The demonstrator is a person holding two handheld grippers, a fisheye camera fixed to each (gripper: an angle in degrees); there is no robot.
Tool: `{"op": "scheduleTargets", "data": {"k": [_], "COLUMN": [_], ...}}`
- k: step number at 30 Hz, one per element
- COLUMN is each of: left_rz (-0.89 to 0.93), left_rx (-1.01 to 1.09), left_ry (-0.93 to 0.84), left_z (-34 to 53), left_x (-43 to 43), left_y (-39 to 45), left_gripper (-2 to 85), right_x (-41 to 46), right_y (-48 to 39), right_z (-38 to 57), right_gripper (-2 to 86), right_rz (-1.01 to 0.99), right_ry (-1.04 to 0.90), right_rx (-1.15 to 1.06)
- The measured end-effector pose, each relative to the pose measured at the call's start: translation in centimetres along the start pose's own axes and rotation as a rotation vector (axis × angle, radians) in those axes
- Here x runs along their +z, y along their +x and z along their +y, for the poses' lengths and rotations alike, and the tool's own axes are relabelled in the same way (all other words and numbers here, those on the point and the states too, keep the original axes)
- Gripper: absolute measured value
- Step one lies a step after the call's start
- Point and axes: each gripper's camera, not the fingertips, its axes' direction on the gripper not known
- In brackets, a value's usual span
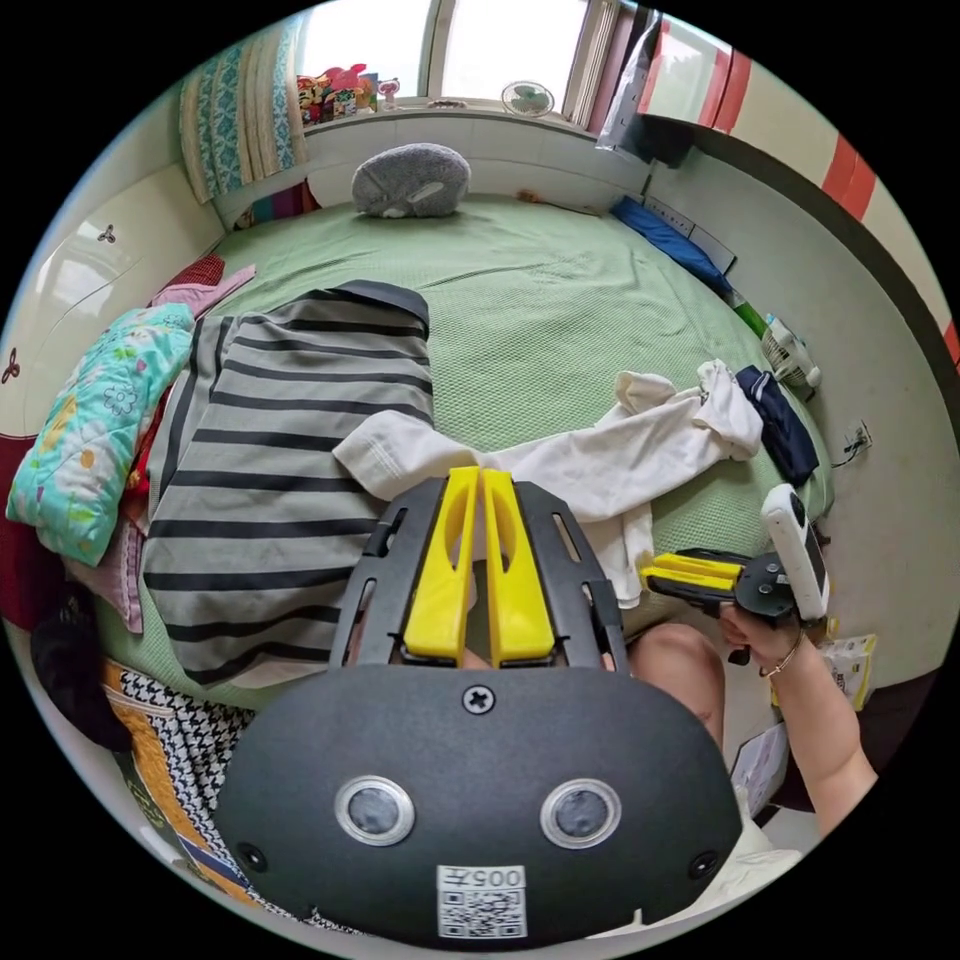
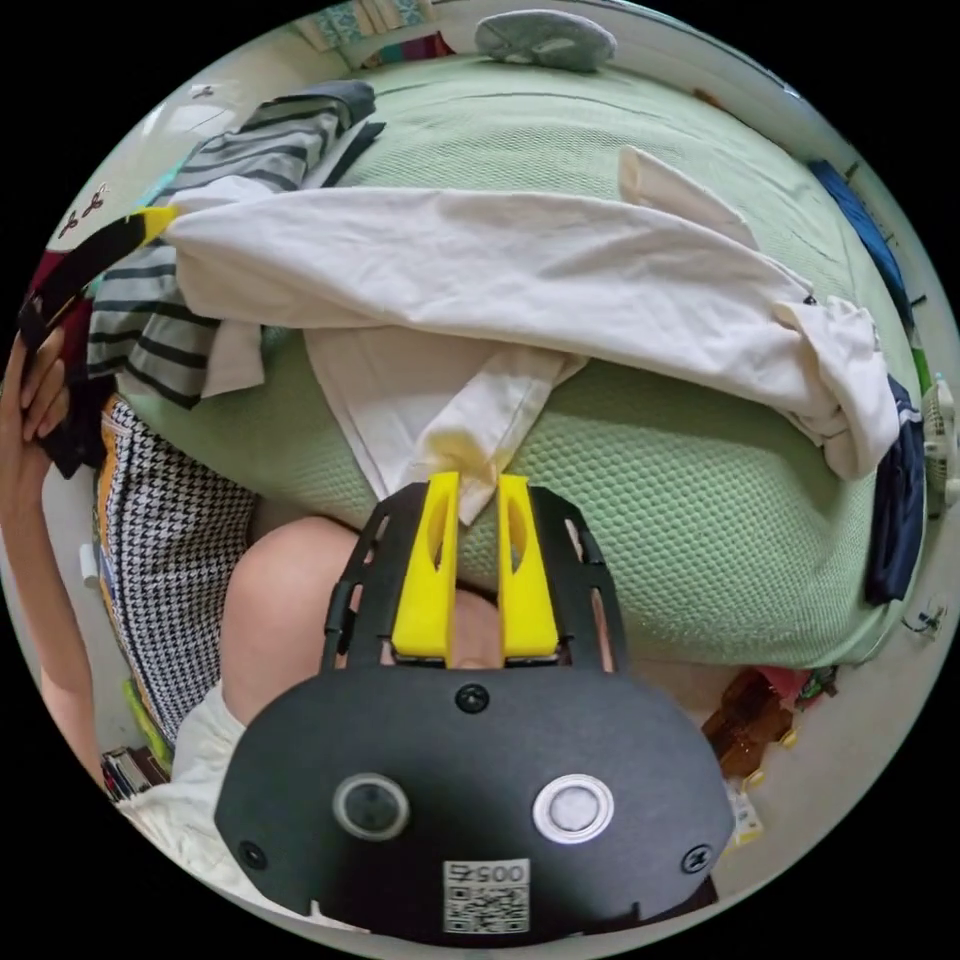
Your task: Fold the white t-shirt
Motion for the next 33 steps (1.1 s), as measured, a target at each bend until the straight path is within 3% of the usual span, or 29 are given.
{"op": "scheduleTargets", "data": {"k": [7, 14, 18, 23, 33], "left_rz": [-0.007, 0.108, 0.148, 0.15, 0.136], "left_rx": [0.009, 0.048, 0.051, 0.07, 0.098], "left_ry": [0.009, 0.026, 0.088, 0.024, -0.014], "left_z": [0.9, 3.8, 7.2, 11.1, 8.5], "left_x": [-1.7, -5.0, -6.8, -5.2, -0.5], "left_y": [-0.2, -0.2, 0.0, 1.1, 3.5], "left_gripper": [-0.1, -0.4, -0.5, -0.6, -0.6], "right_x": [-7.9, -16.6, -17.2, -17.2, -18.3], "right_y": [1.7, 3.1, 2.8, 3.0, 3.0], "right_z": [6.7, 19.3, 24.2, 28.3, 29.7], "right_gripper": [-1.6, -1.7, -1.6, -1.6, -1.6], "right_rz": [-0.073, 0.011, 0.054, 0.063, 0.16], "right_ry": [0.221, 0.422, 0.415, 0.426, 0.406], "right_rx": [0.051, 0.161, 0.21, 0.278, 0.347]}}
